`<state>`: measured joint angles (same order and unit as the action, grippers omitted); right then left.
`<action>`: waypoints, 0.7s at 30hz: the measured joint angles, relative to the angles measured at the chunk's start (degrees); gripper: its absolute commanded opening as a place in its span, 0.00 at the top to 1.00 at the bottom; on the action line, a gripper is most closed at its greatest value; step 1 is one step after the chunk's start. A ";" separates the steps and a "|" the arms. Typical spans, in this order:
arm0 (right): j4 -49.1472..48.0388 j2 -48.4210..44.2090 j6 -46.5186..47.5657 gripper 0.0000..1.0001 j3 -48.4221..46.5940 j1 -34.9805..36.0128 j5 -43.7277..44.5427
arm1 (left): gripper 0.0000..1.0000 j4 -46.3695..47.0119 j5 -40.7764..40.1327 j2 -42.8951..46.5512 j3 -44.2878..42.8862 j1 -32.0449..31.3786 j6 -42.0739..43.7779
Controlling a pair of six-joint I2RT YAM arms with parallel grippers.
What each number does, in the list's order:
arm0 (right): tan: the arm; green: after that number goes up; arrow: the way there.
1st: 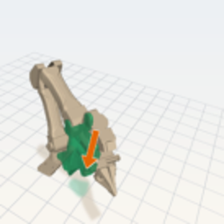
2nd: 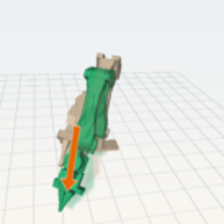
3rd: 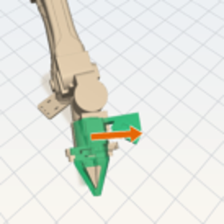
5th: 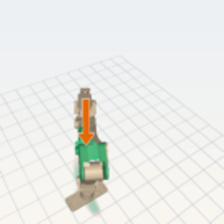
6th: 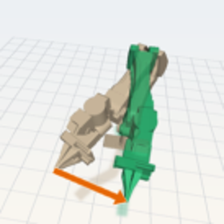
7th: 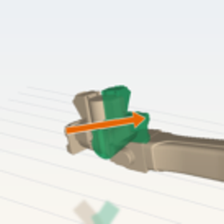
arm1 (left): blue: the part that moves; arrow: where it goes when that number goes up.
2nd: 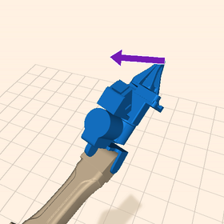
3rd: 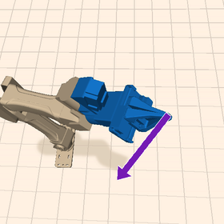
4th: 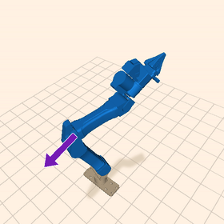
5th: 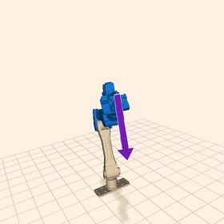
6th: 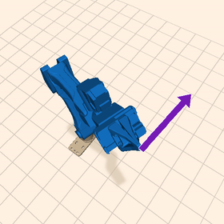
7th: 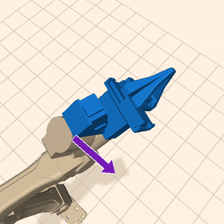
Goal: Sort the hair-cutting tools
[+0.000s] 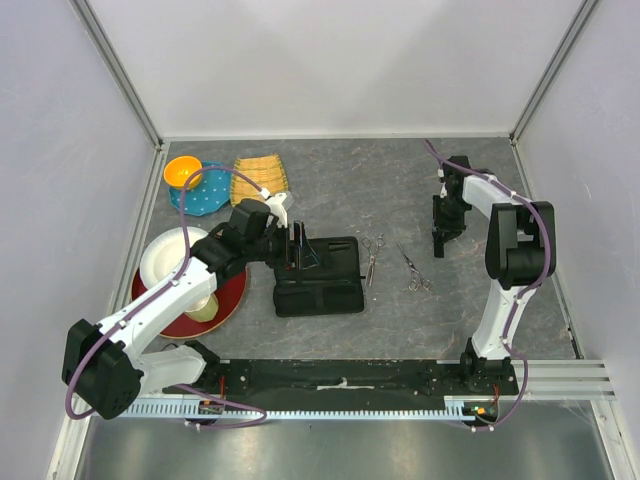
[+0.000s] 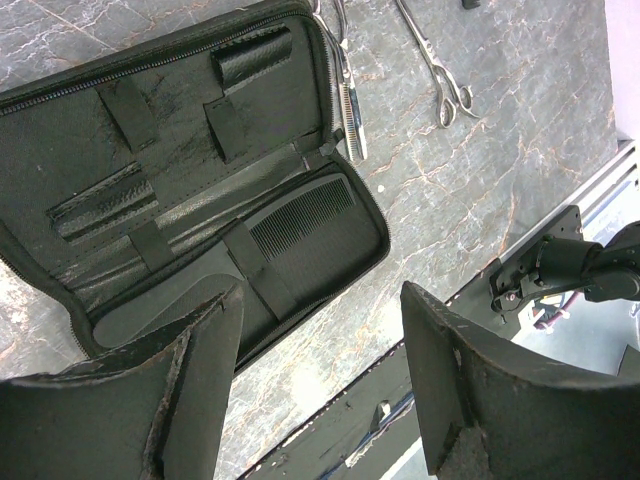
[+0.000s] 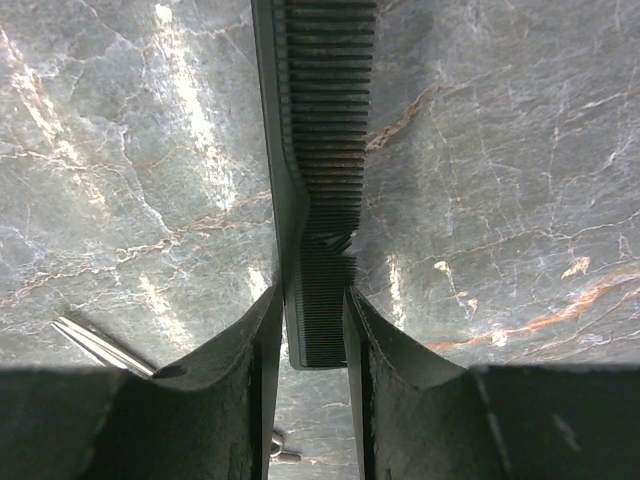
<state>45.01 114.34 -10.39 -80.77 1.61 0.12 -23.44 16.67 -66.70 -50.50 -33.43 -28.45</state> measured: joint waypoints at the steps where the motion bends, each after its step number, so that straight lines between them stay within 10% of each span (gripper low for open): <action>1: 0.02 -0.26 -0.22 0.62 0.20 0.02 -0.35 | 0.29 0.00 0.00 0.00 0.02 0.00 0.00; 21: 0.24 -3.98 -2.10 0.36 0.85 0.11 1.38 | 0.29 0.04 0.09 0.00 0.26 0.00 0.00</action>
<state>45.25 110.37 -12.49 -79.92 1.72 1.50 -23.40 16.75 -66.70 -50.24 -33.43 -28.45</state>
